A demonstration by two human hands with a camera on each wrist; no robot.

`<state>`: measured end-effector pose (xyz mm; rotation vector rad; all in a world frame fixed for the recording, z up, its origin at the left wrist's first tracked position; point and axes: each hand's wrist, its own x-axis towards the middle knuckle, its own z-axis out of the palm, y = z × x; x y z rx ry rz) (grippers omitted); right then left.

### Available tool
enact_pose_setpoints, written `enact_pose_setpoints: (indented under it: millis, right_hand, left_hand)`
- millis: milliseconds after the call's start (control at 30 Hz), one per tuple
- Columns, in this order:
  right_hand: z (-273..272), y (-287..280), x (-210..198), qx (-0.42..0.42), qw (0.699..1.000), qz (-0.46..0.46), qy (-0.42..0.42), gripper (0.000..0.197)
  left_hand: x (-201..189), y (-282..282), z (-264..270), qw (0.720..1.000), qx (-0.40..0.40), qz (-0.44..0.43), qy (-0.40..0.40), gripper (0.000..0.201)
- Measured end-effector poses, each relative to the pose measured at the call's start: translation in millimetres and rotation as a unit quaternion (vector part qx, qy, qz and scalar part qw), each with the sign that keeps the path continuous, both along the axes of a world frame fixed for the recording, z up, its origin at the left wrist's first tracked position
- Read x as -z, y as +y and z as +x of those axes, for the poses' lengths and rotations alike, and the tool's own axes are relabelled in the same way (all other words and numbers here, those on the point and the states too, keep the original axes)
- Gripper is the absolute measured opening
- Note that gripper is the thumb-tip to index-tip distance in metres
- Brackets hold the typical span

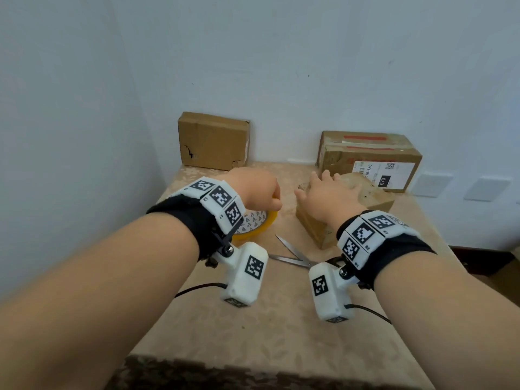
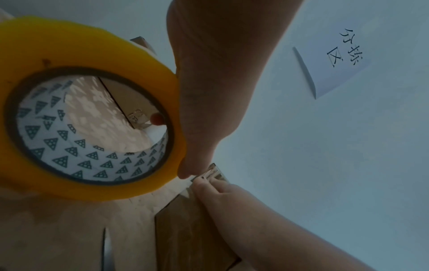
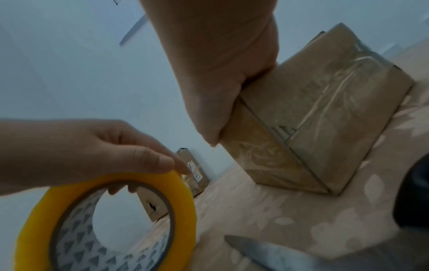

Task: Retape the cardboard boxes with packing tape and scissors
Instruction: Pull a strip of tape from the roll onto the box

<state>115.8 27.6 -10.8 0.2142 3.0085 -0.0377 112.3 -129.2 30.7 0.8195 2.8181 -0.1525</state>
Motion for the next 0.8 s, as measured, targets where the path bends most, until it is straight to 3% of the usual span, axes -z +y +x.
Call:
enact_pose_setpoints:
  millis: [200,633,800]
  right_hand:
    - [-7.7,-5.9,9.4,0.025,1.0,-0.001,-0.013,0.07]
    - [-13.8,-16.5,13.9,0.037,0.999,0.016,-0.025,0.061]
    - [-10.1,-18.0,13.0,0.019,0.999,0.02,-0.022,0.061]
  left_hand:
    - [2.6,-1.0,-6.8,1.0,0.021,-0.002,0.01,0.044]
    - [13.9,-18.9,-8.2,0.994,0.013,0.089,0.059,0.05]
    - [27.7,-28.6,3.5,0.988,-0.007,0.096,0.119,0.051]
